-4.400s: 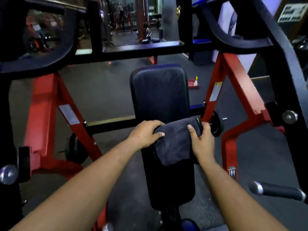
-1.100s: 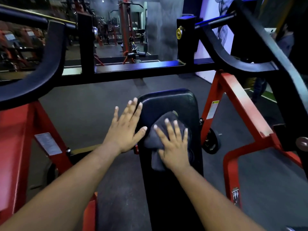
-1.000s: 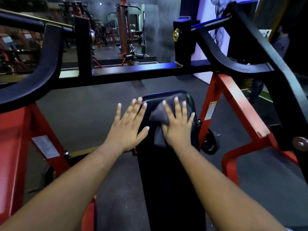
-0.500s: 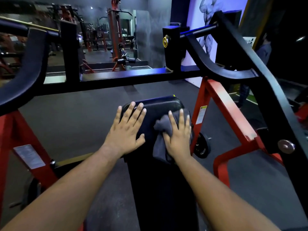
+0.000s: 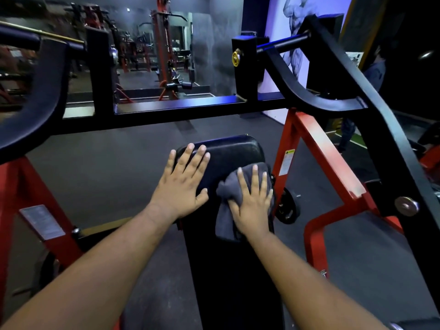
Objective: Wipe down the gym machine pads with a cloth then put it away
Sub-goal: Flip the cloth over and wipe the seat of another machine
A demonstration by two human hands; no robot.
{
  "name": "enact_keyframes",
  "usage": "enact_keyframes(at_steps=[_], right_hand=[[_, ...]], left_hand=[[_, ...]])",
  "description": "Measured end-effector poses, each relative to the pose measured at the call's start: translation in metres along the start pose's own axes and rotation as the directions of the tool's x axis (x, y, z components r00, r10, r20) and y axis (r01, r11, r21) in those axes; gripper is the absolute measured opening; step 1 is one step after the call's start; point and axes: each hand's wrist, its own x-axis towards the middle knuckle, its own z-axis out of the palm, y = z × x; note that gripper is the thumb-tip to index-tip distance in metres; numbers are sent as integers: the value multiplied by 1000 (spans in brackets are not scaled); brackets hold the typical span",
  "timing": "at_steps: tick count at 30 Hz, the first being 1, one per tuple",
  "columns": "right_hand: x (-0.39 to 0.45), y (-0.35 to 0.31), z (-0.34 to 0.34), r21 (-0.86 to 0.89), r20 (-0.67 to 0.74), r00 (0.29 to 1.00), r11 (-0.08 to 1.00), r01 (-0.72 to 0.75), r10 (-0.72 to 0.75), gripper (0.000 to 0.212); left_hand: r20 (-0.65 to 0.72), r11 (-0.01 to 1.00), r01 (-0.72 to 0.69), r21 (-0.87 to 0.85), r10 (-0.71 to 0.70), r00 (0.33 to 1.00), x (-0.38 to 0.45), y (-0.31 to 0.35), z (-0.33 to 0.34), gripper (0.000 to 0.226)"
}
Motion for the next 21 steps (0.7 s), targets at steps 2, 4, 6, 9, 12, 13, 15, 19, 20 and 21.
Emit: enact_keyframes(at_steps=[2,4,6,9,12,13,15,19,20,21], right_hand=[[44,-22,-14,36,-31,998,998,-47,48,82],[72,-40,-21,57,-78,991,993,-103,107,81],[59,-43,-12,30,-115,989,996,-88,91,81],[-20,-31,21,-46,-73,995,997,62,-65,86],[-90,-17,46,-87,-5,993,990,114,-115,90],[-90,-19,47,-89,-2,996,992,88,-88,91],[-65,-46,41,-53,-30,999,998,-21,19,92],[-9,-116,26,35,-70,981,983,-178,180,89],[-13,-117,28,31,-74,986,988,-150,152,89],[-26,-108,34,4,-82,993,997,-83,83,88]], left_hand=[[17,1000,0,-26,1,1000,0,0,0,91],[40,997,-18,-71,21,999,1,-3,-2,88],[70,988,-40,-149,51,996,1,-9,-8,83],[145,972,-59,-228,93,985,1,-17,-17,80],[145,970,-93,-225,128,981,-8,-17,-20,79],[135,970,-119,-213,150,979,-13,-18,-20,79],[115,963,-167,-211,194,974,-24,-22,-20,79],[68,949,-139,-284,164,984,-23,-35,-24,81],[65,947,-126,-295,151,986,-23,-38,-24,81],[62,949,-130,-288,154,986,-24,-40,-23,81]])
